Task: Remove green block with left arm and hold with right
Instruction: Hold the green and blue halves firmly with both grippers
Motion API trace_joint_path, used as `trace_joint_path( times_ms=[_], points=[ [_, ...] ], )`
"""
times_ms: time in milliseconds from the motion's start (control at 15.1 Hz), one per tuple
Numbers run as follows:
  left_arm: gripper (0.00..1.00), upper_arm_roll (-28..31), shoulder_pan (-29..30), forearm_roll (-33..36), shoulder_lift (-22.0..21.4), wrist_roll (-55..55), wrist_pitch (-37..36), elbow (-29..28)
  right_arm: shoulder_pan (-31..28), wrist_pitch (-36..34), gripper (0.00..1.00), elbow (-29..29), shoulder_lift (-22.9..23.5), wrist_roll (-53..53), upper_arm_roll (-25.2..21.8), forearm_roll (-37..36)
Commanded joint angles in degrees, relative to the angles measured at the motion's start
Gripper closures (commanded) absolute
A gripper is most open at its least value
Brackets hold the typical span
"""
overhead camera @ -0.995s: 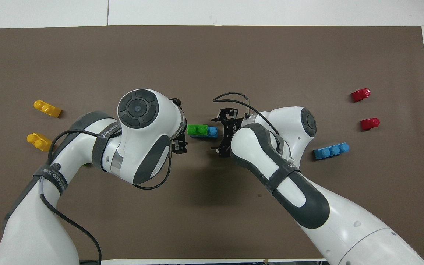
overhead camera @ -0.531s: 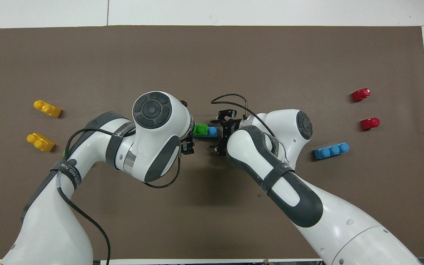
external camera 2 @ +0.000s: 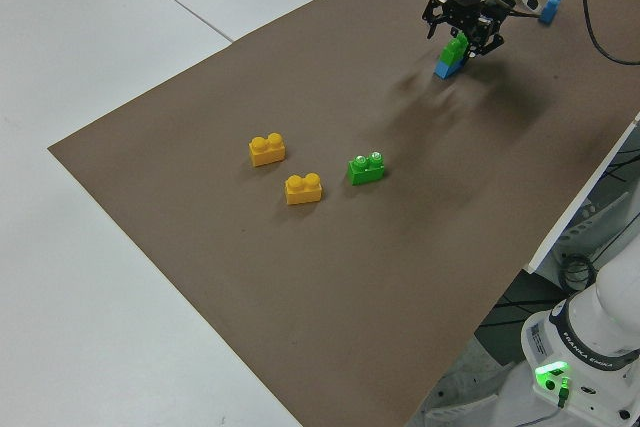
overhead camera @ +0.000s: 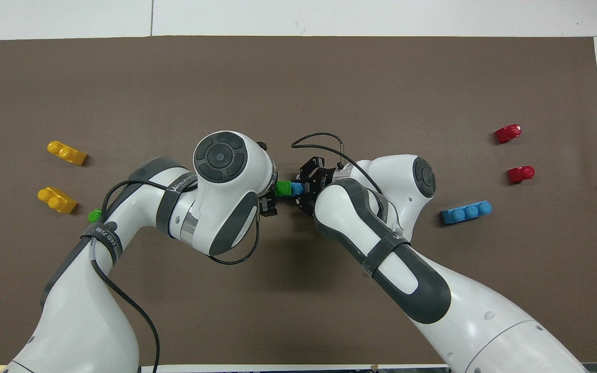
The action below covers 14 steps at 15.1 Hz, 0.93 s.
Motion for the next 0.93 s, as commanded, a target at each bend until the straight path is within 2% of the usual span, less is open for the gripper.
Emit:
trace_joint_path(
  times_ms=[0,265,398,464,531,597,796,863],
  points=[
    [0.00,0.83,-1.03,0.71,0.59,-1.17,0.48,0.37,0.67,1.68,1.00,0.43,0.38,-1.80,-0.10,2.23],
    [0.02,0.92,-1.47,0.71,0.50,-1.17,-1.36,0.36,1.37,3.52,1.00,0.00,0.55,-1.88,-0.10,2.23],
    [0.36,0.92,-1.47,0.89,0.50,-1.17,-1.63,0.45,1.55,3.79,1.00,-0.09,0.64,-1.89,-0.10,2.23],
    [0.65,0.92,-1.47,1.41,0.50,-1.09,-1.72,0.63,1.55,3.79,1.00,-0.09,0.64,-1.97,-0.10,2.23],
    [0.82,0.84,-1.47,1.59,0.42,-1.08,-1.72,0.63,1.55,3.88,1.00,-0.09,0.73,-1.97,-0.10,2.23],
    [0.89,0.83,-1.47,1.59,0.41,-1.08,-1.72,0.63,1.55,3.88,1.00,-0.09,0.64,-1.97,-0.10,2.23],
    [1.00,0.83,-1.56,1.59,0.33,-1.08,-1.81,0.54,1.55,3.88,1.00,-0.09,0.73,-1.97,-0.10,2.23],
    [1.00,0.83,-1.56,1.59,0.33,-1.08,-1.81,0.54,1.46,3.79,1.00,-0.09,0.64,-1.89,-0.10,2.23]
  ],
)
